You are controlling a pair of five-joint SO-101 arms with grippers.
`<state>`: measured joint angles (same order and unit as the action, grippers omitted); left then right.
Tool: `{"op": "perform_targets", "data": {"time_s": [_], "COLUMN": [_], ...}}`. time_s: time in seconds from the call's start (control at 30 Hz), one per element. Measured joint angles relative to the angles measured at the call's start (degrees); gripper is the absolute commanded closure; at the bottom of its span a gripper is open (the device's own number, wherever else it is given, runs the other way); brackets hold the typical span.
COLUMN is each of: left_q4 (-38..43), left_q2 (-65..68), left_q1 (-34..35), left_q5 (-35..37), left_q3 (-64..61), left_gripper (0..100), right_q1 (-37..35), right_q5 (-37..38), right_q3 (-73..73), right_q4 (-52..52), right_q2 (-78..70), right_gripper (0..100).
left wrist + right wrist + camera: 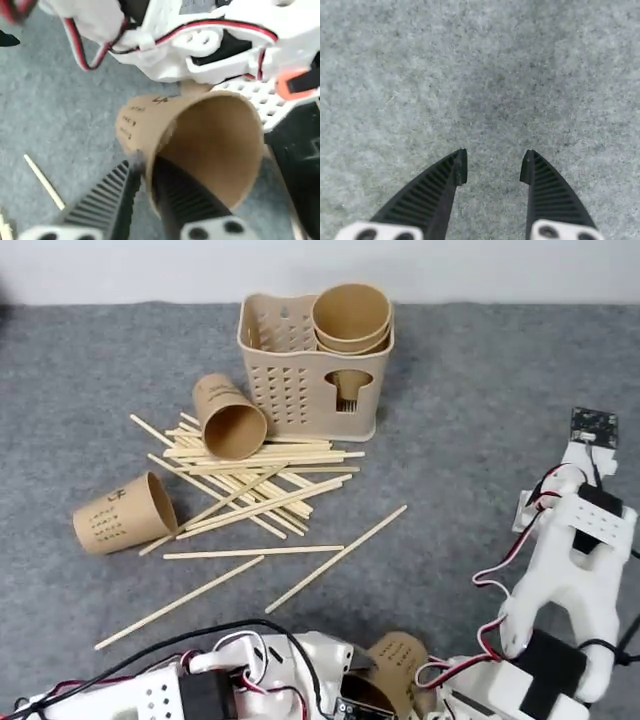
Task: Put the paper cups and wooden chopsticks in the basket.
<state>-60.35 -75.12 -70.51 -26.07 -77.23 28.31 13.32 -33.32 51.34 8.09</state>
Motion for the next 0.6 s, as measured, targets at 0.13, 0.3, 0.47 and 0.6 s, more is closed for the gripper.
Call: {"op": "perform_targets", "data": {"time_s": [0.13,0.3,0.47,0.6], "left_q4": [-0.18,-8.35,-14.77,-9.93], "left_q2": [0.62,0.62,0.62,0.62], "left_q1": [2.29,15.21,39.03,58.90], "left_q5": [0.00,-2.37,-9.58,-10.20], "left_q3": [4.40,12.92,17.58,17.85], "left_gripper": [99,99,99,99], "right_q1": [0.00,0.35,1.58,1.93], "right_q5": [0.00,-1.32,-1.49,-1.93], "right_q3": [0.00,0.00,0.00,0.00], "right_q4": [0.00,0.00,-0.35,-0.35], "right_q2": [0.00,0.00,0.00,0.00], "right_gripper": [80.5,80.5,80.5,80.5]}}
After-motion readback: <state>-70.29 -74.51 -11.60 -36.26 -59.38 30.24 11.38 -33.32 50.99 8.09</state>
